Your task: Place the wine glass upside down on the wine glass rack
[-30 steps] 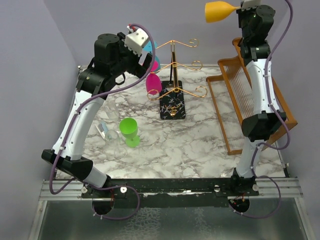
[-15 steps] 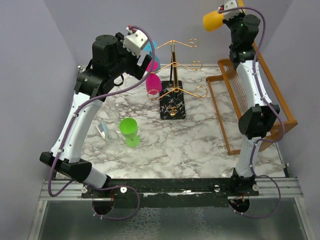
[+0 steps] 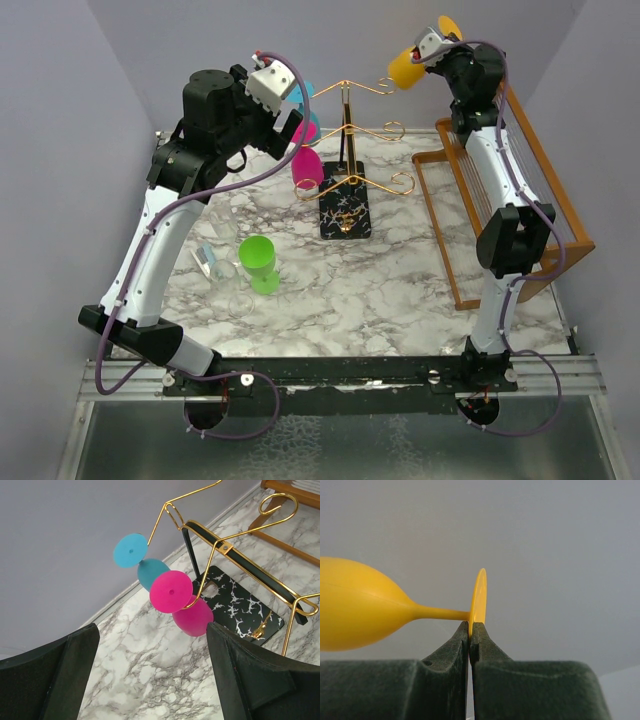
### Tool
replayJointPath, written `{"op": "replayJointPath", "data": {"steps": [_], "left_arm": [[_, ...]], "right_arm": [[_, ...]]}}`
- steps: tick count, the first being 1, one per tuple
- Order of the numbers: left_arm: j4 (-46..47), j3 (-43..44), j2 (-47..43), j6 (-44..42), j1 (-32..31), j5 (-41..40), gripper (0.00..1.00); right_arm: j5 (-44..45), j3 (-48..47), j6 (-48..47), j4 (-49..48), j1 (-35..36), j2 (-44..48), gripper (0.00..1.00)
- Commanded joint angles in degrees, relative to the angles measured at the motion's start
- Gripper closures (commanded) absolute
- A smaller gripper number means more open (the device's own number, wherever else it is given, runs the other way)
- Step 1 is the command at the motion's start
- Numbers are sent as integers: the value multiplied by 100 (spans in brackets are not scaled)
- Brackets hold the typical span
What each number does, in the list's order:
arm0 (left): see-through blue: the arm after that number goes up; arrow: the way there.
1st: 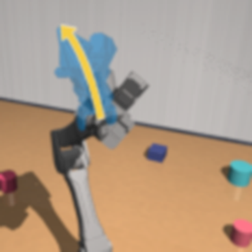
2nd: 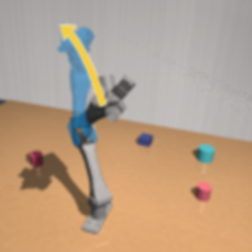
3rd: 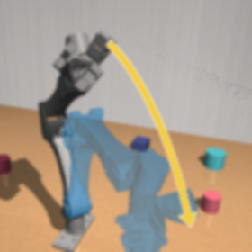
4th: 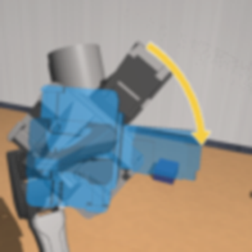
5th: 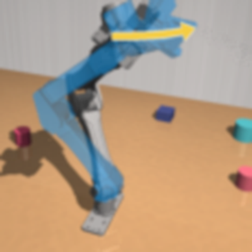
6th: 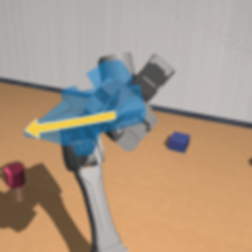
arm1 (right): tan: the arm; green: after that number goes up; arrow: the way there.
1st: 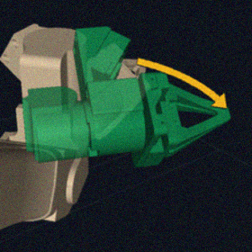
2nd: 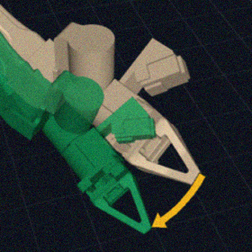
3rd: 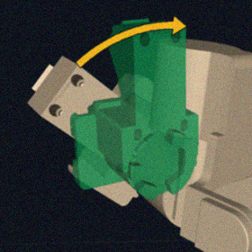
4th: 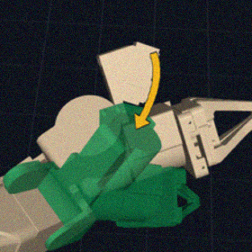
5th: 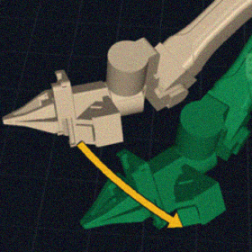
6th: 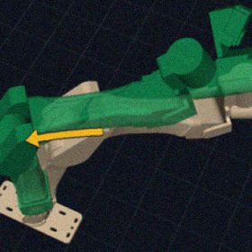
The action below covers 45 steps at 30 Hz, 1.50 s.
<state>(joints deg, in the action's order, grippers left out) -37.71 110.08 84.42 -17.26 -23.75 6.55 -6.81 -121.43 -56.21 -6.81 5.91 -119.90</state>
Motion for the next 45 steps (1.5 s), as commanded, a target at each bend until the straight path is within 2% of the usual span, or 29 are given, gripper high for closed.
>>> {"op": "replayJointPath", "data": {"steps": [1,12,18,29,45], "left_arm": [[166,-32,-182,-49,18,-91,9],[135,-65,-226,-34,54,-57,9],[135,-103,-247,-23,59,4,9],[134,-212,-303,-63,88,-4,9],[124,-314,-421,-94,132,13,9]], "right_arm": [[-852,-46,-391,-110,31,-140,98],[-1042,154,-928,-80,200,-172,97],[-837,266,-1452,-174,418,-296,96],[-730,75,-1860,-91,780,-567,93],[-727,374,-2266,105,1047,-271,90]]}}
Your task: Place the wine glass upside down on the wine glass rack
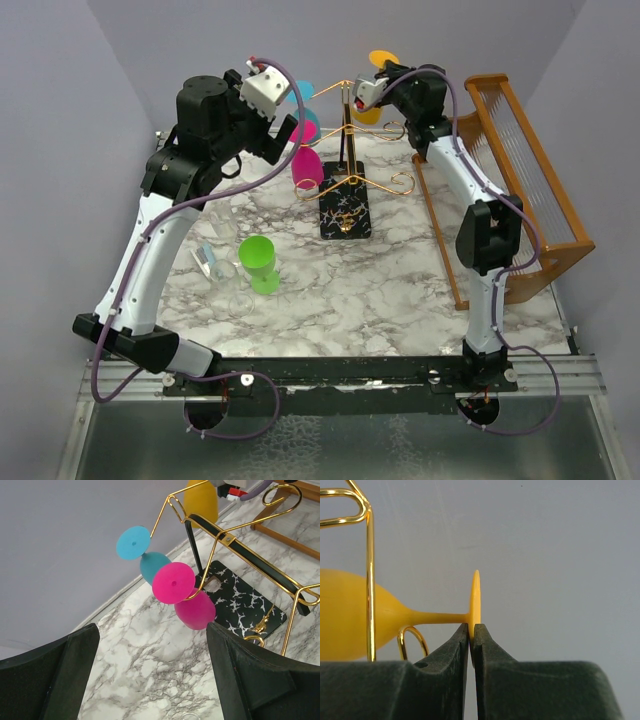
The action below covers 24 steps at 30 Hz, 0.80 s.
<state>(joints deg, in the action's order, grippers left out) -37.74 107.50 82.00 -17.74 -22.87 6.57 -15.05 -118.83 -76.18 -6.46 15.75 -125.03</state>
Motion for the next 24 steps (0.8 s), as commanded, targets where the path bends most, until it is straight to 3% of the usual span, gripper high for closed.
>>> {"op": "replayJointPath", "data": {"steps": [1,24], "left_arm": [[128,-69,-189,-46,45,18,9],[152,-241,-343,-36,107,55,9]], "right_arm": [[106,148,-267,74,71,277,90],[19,368,-213,410,191,639,89]]}}
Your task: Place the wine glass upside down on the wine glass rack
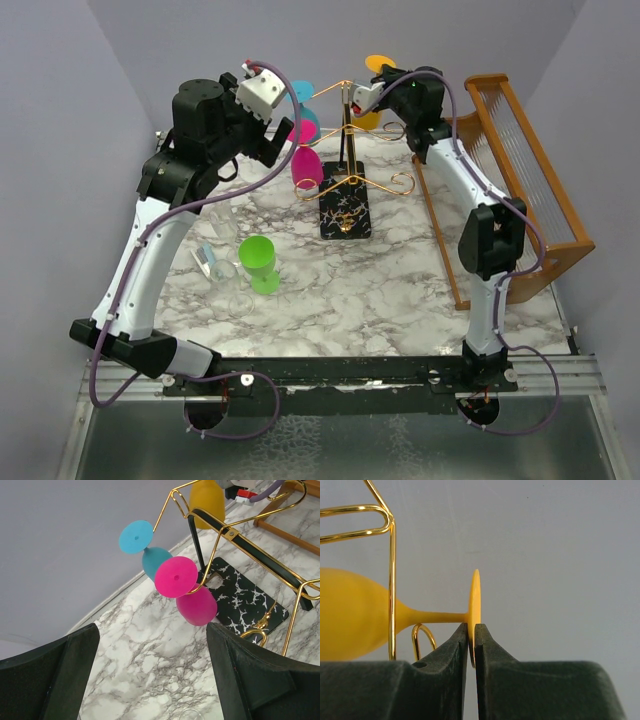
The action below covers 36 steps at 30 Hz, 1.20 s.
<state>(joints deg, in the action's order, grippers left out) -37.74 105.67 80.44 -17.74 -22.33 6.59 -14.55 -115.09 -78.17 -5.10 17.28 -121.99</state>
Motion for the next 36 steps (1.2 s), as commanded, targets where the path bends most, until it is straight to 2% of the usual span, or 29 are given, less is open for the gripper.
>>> {"op": "replayJointPath", "data": {"steps": [1,9,36], "left_arm": [[150,-61,-198,-37,57,53,9],[158,-125,-223,-37,82,86,9],[160,-196,-266,-37,131,163,9]], "right_arm": [[-57,2,9,325,37,353,88],[-188,71,230,560,39,492,88],[71,657,-17,639,39,933,89]]}}
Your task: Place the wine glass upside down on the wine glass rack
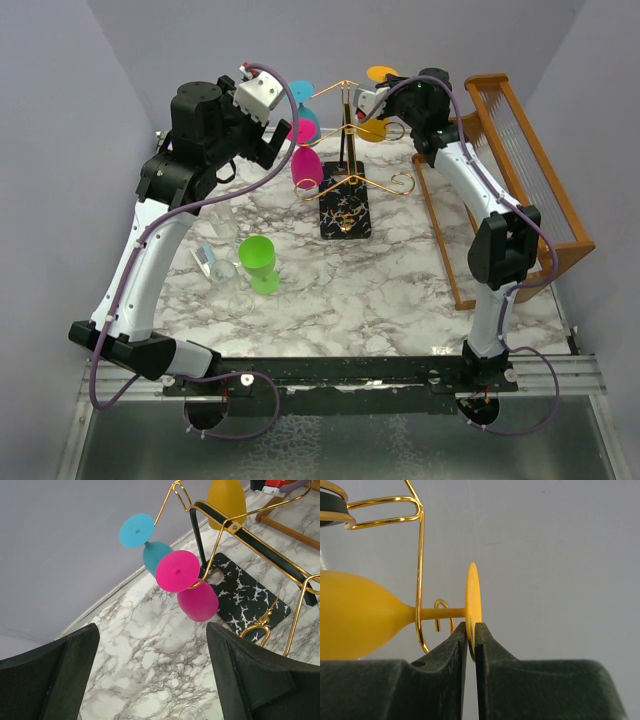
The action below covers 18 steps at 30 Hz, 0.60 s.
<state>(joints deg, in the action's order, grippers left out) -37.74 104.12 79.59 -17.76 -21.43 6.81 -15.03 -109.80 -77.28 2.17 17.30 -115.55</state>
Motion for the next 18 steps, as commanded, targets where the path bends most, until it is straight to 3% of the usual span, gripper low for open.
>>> {"op": "replayJointPath", "data": {"steps": [1,18], "left_arm": [[157,-41,-182,-30,42,143,9],[178,-119,-251,-4,60,224,9]], "right_arm": [[149,160,-112,-106,37,301,89],[769,175,-70,-15,-52,347,88]]}}
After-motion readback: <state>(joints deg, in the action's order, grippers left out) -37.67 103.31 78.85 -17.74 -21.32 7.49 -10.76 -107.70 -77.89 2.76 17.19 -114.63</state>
